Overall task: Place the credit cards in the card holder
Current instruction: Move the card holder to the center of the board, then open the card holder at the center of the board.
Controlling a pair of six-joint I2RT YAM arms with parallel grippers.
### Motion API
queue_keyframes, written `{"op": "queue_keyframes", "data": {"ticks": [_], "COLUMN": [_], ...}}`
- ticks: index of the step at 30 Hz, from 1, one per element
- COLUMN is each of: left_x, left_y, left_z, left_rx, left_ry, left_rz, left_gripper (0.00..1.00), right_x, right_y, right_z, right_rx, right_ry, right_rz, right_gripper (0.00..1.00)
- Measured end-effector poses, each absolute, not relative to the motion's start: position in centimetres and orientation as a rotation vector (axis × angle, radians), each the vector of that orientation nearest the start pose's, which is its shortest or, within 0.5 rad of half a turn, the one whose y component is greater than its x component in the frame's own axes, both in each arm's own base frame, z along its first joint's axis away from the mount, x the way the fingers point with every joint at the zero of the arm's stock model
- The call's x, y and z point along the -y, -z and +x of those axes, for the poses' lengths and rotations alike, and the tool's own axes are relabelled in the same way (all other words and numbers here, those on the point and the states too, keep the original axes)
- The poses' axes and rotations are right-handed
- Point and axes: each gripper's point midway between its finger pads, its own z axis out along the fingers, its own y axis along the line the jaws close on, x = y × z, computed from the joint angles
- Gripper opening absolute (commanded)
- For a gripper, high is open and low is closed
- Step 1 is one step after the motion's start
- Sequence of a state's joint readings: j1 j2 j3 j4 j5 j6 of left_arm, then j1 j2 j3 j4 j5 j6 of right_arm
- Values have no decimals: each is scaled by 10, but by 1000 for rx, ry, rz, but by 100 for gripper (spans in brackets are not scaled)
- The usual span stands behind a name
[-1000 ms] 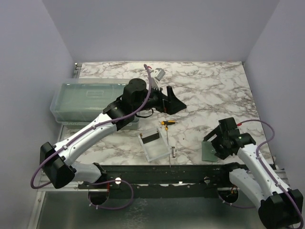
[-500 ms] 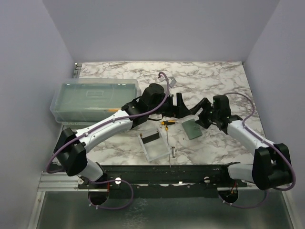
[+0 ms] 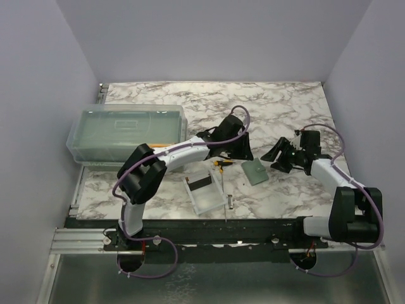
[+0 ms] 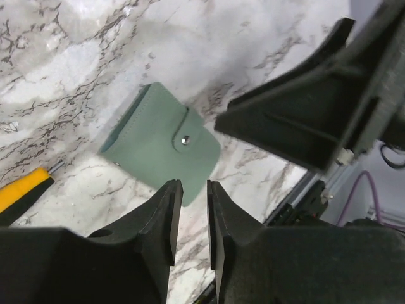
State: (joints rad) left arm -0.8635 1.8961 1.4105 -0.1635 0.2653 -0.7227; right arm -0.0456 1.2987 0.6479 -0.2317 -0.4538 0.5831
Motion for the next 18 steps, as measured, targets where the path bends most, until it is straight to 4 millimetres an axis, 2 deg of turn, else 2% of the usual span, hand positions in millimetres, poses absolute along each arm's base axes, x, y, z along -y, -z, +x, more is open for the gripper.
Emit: {"op": "queue_keyframes", "data": {"ticks": [6, 11, 13, 18], "left_x": [447, 449, 450, 461], "left_y": [-79, -48, -42, -45], "left_z": [278, 278, 281, 297], "left_rx": [-2586, -2666, -2683, -2651], "left_ry": [1003, 940, 927, 907], "left_rz": [338, 354, 360, 394], "left_gripper": [26, 25, 25, 20], "right_x": [-100, -105, -106, -113], "right_y": [-52, -38, -36, -35], "right_z": [279, 264, 261, 249], "right_rx": [-2501, -2511, -2487, -2476], "right_ry": [-910, -952, -975, -1022], "right_rz": [522, 546, 570, 619], "right_gripper": [57, 45, 44, 44]}}
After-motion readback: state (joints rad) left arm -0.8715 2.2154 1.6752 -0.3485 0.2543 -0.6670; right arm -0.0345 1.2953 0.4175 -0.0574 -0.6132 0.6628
